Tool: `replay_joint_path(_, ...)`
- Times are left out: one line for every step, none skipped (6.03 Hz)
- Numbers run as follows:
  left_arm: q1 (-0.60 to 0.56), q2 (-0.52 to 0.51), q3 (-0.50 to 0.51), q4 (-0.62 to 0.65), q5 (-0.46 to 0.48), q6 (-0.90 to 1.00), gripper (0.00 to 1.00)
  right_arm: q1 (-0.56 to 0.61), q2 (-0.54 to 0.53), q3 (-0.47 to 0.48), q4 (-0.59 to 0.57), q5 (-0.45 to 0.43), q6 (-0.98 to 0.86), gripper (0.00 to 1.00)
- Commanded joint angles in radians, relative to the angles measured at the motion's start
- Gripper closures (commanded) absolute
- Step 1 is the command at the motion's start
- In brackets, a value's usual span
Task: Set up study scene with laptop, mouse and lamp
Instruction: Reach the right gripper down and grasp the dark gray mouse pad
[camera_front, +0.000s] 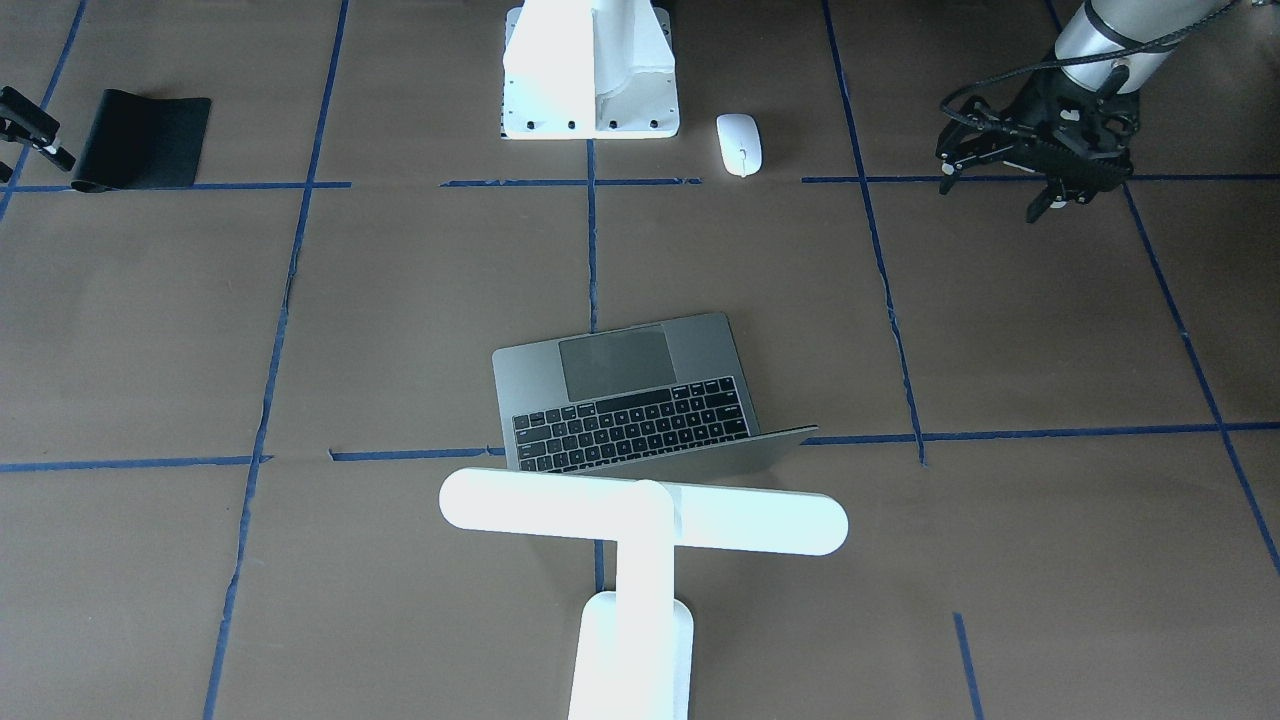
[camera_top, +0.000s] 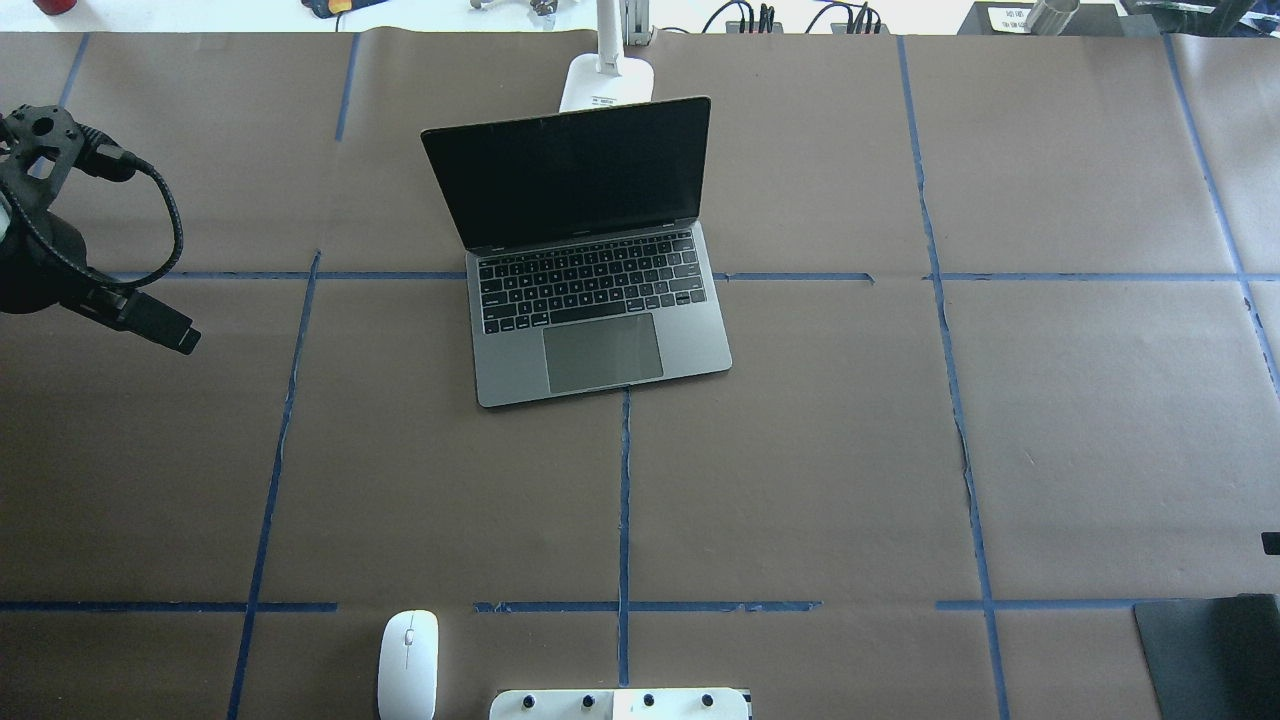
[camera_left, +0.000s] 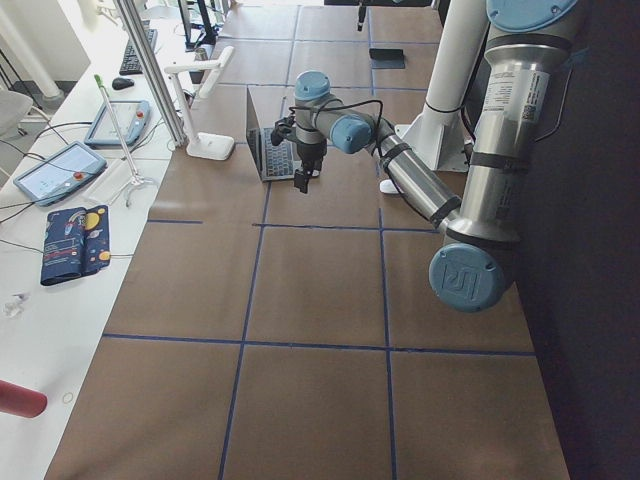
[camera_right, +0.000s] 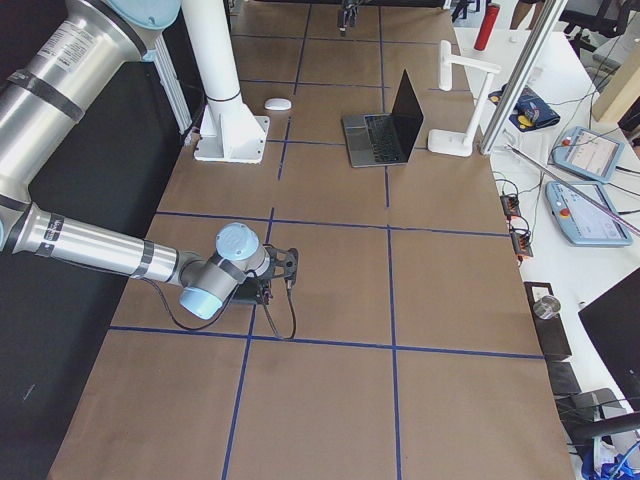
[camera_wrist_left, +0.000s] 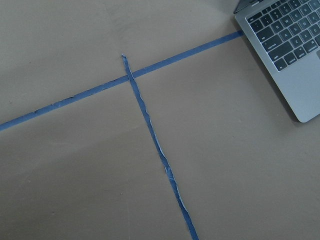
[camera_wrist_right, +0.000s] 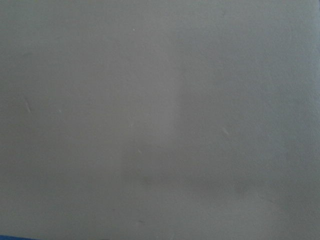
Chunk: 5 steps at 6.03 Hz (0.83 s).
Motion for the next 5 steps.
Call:
replay_joint_path(0.002,0.0,-0.007,0.0,-0.003,-0.001,0.0,-0.106,-0.001,-0.076,0.1,-0.028,0.058,0.0)
replay_joint_path(0.001,0.0,-0.009,0.0,-0.003,-0.001,0.0,-0.159,-0.006,-0.086,0.1,-0.028,0.058,0.01)
replay_joint_path(0.001,0.001,-0.016,0.002,-0.001,-0.001,0.0,-0.217,-0.006,-0.108,0.1,-0.028,0.059,0.06)
replay_joint_path(0.002,0.002,-0.016,0.003,-0.001,-0.001,0.0,-0.26,-0.004,-0.134,0.1,-0.058,0.059,0.07)
replay_joint_path(0.002,0.003,-0.027,0.008,-0.001,-0.001,0.0,-0.324,0.002,-0.158,0.1,-0.127,0.061,0.11)
